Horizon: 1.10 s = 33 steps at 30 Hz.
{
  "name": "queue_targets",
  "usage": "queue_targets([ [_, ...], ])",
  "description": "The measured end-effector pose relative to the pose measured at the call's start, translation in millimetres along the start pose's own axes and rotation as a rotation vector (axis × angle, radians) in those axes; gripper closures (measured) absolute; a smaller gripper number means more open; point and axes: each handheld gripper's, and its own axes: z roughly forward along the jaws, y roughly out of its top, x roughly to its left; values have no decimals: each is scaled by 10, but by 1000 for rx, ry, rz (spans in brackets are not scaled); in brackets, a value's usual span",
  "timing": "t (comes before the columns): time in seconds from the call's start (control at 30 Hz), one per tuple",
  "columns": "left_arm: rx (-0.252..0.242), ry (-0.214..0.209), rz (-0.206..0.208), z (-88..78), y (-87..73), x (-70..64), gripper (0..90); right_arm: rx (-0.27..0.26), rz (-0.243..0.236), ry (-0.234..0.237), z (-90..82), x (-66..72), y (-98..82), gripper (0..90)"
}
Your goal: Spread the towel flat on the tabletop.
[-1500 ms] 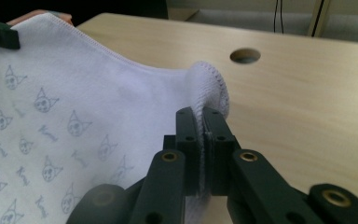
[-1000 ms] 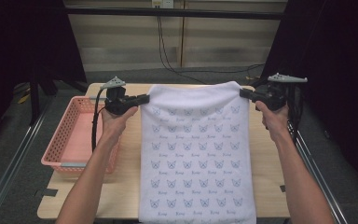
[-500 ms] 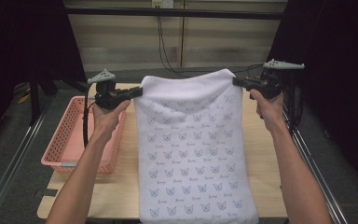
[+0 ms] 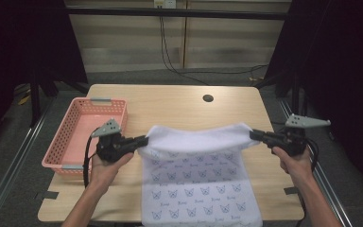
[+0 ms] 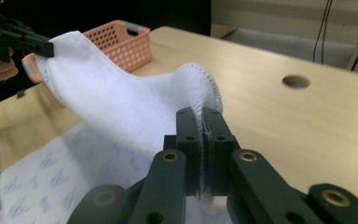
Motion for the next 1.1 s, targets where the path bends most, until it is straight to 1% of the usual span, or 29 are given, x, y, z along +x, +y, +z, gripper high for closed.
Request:
queue_targets([
  [0.03,-7,-1,-10,-29,-79,-37,860,3,4,4,-36,25,-58,866],
  [0.07,-7,-1,-10,-29,-79,-37,860,3,4,4,-36,25,-58,866],
  [0.1,17,13,-21,-43,-258,-120,861,35,30,19,-103,105,-242,866],
  [0.13,37,16,-19,-40,-349,-172,861,55,26,18,-113,133,-304,866],
  [0.17,37,16,-19,-40,-349,-172,860,55,26,18,-113,133,-304,866],
  [0.2,75,-12,-43,-31,-521,-240,861,118,59,12,-127,225,-492,866],
  [0.23,75,-12,-43,-31,-521,-240,861,118,59,12,-127,225,-492,866],
  [0.27,125,-28,-58,-25,-675,-285,860,186,50,1,-131,299,-654,866],
  [0.3,144,-31,-60,-28,-743,-295,861,192,62,7,-132,310,-719,866],
  [0.33,162,-45,-76,-28,-803,-295,860,205,89,19,-132,327,-802,866],
  [0.37,162,-45,-76,-28,-803,-295,860,222,98,19,-117,343,-882,867],
  [0.4,205,-59,-85,-16,-900,-294,860,252,108,24,-85,361,-975,867],
  [0.43,205,-59,-85,-16,-900,-294,860,264,113,25,-63,369,-1022,867],
  [0.47,284,-55,-79,54,-929,-325,860,283,124,26,-37,375,-1075,866],
  [0.5,284,-55,-79,54,-929,-325,860,283,124,26,-37,375,-1075,866],
  [0.53,314,-59,-72,87,-921,-323,860,308,125,24,11,369,-1128,866],
  [0.57,329,-56,-63,122,-933,-316,860,317,128,25,30,364,-1140,866],
  [0.63,380,-37,-88,200,-985,-272,860,341,128,21,74,343,-1173,866],
  [0.7,400,-37,-94,231,-987,-264,860,369,123,22,123,328,-1211,866],
  [0.73,413,-31,-90,254,-996,-268,861,385,121,22,149,327,-1224,866],
  [0.77,432,-29,-77,281,-1006,-262,861,402,117,22,180,326,-1240,866],
  [0.8,437,-35,-79,299,-1009,-253,860,425,110,17,215,335,-1255,866],
  [0.83,429,-28,-82,312,-1007,-247,861,436,101,22,242,336,-1264,867],
  [0.87,428,-27,-71,324,-1005,-234,860,435,105,20,249,328,-1260,867],
  [0.9,424,-26,-76,336,-1000,-222,860,437,109,17,252,320,-1259,868],
  [0.97,415,-21,-65,374,-983,-185,862,434,116,17,258,307,-1261,869],
  [1.0,415,-17,-67,398,-962,-152,862,433,118,14,263,301,-1259,869],
  [1.07,413,2,-71,461,-914,-84,863,427,118,-5,282,271,-1245,870],
  [1.1,406,13,-61,519,-880,-35,863,426,117,-9,292,254,-1238,870],
])
